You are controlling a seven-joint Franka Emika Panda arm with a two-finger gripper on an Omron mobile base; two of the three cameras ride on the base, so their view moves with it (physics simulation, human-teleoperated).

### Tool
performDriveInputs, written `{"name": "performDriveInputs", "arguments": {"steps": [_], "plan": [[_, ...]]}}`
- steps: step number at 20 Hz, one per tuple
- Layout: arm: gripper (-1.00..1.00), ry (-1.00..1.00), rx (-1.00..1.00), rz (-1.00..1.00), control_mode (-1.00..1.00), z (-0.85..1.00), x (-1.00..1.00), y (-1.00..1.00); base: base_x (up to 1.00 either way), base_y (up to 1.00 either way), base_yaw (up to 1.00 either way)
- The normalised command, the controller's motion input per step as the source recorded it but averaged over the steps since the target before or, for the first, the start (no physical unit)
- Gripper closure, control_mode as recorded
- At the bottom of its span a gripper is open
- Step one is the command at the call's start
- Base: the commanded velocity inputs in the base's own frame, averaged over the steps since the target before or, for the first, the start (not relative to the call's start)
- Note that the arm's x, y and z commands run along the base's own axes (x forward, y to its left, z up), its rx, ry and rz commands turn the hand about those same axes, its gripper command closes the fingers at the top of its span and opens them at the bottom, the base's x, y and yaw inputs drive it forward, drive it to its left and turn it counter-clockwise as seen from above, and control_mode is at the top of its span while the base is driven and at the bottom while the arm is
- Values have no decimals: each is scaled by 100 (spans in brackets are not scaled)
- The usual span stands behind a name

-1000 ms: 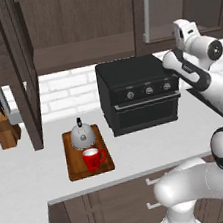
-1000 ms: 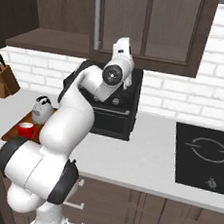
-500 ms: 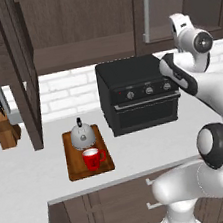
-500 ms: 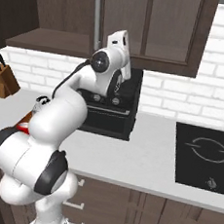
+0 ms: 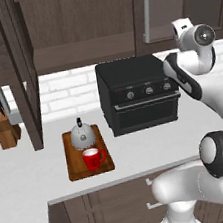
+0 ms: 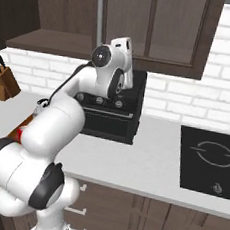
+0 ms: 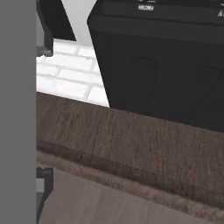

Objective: Pick the kettle from the counter and place it on the tray. Then pick the mug from the cabinet and place it on the tray. Then close the cabinet doors.

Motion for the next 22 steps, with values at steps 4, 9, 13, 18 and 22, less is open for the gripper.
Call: {"name": "performDriveInputs", "arguments": {"steps": [4, 9, 13, 18, 22], "plan": [[-100, 17, 0, 0, -100, -72, -26, 0, 0, 0, 0], [-100, 7, 0, 0, -100, -45, -70, -1, 0, 0, 0], [-100, -4, 1, 0, -100, 7, -100, -18, 0, 0, 0], [-100, -1, 0, 0, -100, 5, -100, -6, 0, 0, 0], [-100, 3, -3, -1, -100, 1, -87, 14, 0, 0, 0]]}}
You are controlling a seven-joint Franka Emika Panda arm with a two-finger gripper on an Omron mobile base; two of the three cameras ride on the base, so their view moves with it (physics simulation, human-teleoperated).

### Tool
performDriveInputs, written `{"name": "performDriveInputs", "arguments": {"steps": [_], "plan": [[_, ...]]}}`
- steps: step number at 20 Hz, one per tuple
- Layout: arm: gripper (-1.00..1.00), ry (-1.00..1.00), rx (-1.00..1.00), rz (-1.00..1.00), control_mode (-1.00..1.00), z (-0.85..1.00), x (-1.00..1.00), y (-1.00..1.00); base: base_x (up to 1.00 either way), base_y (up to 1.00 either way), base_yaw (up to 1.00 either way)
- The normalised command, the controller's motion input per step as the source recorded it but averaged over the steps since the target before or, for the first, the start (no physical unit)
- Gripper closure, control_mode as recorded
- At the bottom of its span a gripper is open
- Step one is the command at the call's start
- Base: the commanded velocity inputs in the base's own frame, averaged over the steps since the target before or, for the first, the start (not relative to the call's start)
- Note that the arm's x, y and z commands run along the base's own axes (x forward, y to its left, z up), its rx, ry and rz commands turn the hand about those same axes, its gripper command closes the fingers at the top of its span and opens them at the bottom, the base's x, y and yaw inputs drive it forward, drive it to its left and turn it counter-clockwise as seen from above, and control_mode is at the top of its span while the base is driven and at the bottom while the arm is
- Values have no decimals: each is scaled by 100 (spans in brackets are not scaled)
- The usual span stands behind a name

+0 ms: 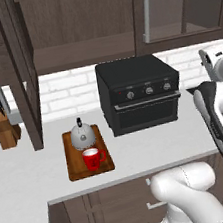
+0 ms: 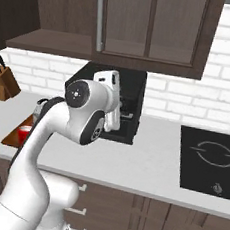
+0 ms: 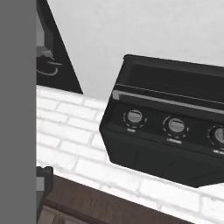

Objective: Pick the kettle from the counter and place it on the tray. Then pick the mug from the cabinet and place it on the tray. Then close the cabinet doors.

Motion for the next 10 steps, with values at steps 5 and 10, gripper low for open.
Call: {"name": "performDriveInputs", "arguments": {"steps": [5, 10], "plan": [[-100, 9, -10, -1, -100, -10, -8, 19, 0, 0, 0], [-100, -3, -23, -6, -100, 4, -58, 20, 0, 0, 0]]}}
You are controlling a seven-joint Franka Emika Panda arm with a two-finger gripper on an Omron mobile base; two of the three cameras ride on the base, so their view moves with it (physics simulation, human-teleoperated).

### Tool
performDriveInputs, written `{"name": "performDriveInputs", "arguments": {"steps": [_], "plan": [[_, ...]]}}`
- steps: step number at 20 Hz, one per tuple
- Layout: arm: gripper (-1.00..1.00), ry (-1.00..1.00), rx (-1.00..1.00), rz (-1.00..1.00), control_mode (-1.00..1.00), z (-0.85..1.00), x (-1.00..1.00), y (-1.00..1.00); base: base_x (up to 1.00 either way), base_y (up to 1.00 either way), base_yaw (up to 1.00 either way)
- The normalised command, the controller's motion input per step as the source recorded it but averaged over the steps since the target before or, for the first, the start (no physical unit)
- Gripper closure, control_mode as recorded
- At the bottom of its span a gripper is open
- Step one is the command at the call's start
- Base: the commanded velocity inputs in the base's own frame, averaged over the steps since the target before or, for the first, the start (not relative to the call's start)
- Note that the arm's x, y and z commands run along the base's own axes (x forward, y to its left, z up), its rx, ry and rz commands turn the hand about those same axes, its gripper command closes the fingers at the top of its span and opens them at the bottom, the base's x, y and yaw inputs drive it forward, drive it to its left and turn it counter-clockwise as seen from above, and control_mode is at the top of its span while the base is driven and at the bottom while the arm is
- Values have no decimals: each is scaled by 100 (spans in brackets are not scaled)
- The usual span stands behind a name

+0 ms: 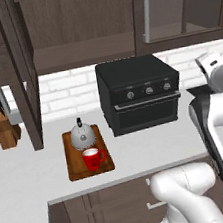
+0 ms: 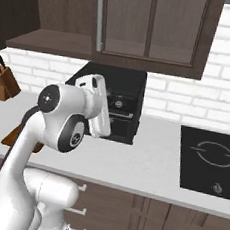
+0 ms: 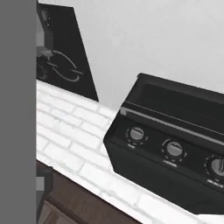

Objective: Pick the kettle from the counter and place it on the tray. Then pick the mug from the cabinet and place it on the tray. Then close the cabinet doors.

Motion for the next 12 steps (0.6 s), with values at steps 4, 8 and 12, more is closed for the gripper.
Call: {"name": "performDriveInputs", "arguments": {"steps": [4, 8, 12], "plan": [[-100, -2, -37, -14, -100, 21, -66, 40, 0, 0, 0], [-100, -1, -40, -11, -100, 28, -52, 39, 0, 0, 0], [-100, -7, -49, -6, -100, 37, -41, 47, 0, 0, 0]]}}
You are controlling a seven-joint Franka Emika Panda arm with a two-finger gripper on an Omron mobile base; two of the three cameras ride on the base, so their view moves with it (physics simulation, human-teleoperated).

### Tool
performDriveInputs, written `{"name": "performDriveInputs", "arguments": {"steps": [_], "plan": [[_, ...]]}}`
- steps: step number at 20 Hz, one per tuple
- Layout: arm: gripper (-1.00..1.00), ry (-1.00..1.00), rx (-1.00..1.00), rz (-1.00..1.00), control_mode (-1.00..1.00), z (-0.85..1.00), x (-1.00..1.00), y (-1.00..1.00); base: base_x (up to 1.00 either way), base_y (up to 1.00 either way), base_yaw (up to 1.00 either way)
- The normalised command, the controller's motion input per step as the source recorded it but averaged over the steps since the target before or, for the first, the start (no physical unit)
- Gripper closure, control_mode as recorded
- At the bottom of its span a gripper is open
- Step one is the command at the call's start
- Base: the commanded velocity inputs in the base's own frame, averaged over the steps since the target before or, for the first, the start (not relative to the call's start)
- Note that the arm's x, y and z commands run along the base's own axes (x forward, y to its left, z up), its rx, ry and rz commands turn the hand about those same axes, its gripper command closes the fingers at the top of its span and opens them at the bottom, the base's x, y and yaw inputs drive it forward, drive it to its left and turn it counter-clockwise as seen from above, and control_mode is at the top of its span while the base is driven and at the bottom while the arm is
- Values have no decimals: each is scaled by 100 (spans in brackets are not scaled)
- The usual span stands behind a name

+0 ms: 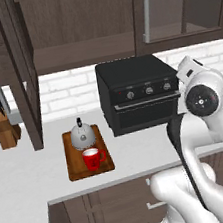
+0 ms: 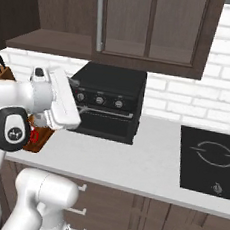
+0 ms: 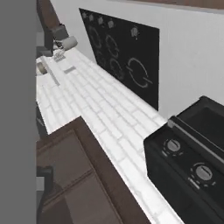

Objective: Pick the kettle from the counter and place it on the tray. Then pick the mug from the cabinet and place it on the tray. Then close the cabinet doors.

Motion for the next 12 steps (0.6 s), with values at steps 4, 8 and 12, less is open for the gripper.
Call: {"name": "performDriveInputs", "arguments": {"steps": [4, 8, 12], "plan": [[-100, -7, -55, -3, -100, 9, -26, 58, 0, 0, 0], [-100, -12, -36, 0, -100, -27, -15, 31, 0, 0, 0], [-100, -15, -36, -1, -100, -2, -31, 39, 0, 0, 0]]}}
